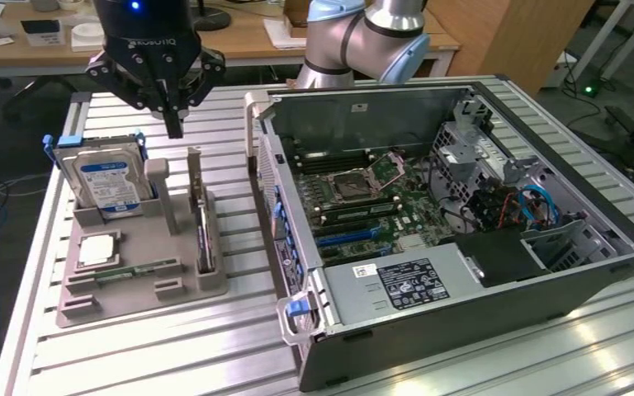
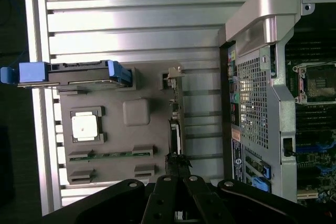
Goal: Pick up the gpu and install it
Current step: 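Pick up the gpu and move the gpu toward the slot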
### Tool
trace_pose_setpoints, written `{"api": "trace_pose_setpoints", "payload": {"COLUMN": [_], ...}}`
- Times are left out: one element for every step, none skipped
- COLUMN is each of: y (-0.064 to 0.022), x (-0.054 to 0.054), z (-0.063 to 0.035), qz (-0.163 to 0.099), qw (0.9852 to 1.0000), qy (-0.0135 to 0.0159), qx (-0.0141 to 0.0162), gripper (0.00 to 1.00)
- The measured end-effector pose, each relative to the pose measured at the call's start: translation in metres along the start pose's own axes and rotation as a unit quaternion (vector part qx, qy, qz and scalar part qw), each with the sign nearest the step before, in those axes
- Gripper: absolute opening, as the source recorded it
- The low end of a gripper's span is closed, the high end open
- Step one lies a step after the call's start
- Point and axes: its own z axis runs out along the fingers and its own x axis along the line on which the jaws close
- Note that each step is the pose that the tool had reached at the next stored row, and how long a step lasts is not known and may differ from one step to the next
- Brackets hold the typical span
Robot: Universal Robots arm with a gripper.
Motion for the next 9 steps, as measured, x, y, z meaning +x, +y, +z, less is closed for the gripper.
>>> {"api": "trace_pose_setpoints", "payload": {"y": [0.0000, 0.0000, 0.0000, 0.0000, 0.0000, 0.0000, 0.0000, 0.0000, 0.0000], "x": [0.0000, 0.0000, 0.0000, 0.0000, 0.0000, 0.0000, 0.0000, 0.0000, 0.0000], "z": [0.0000, 0.0000, 0.0000, 0.0000, 0.0000, 0.0000, 0.0000, 0.0000, 0.0000], "qz": [0.000, 0.000, 0.000, 0.000, 0.000, 0.000, 0.000, 0.000, 0.000], "qw": [1.0000, 1.0000, 1.0000, 1.0000, 1.0000, 1.0000, 1.0000, 1.0000, 1.0000], "qy": [0.0000, 0.0000, 0.0000, 0.0000, 0.0000, 0.0000, 0.0000, 0.0000, 0.0000], "qx": [0.0000, 0.0000, 0.0000, 0.0000, 0.0000, 0.0000, 0.0000, 0.0000, 0.0000], "gripper": [0.10, 0.10, 0.10, 0.10, 0.11, 0.17, 0.23, 0.29, 0.29]}}
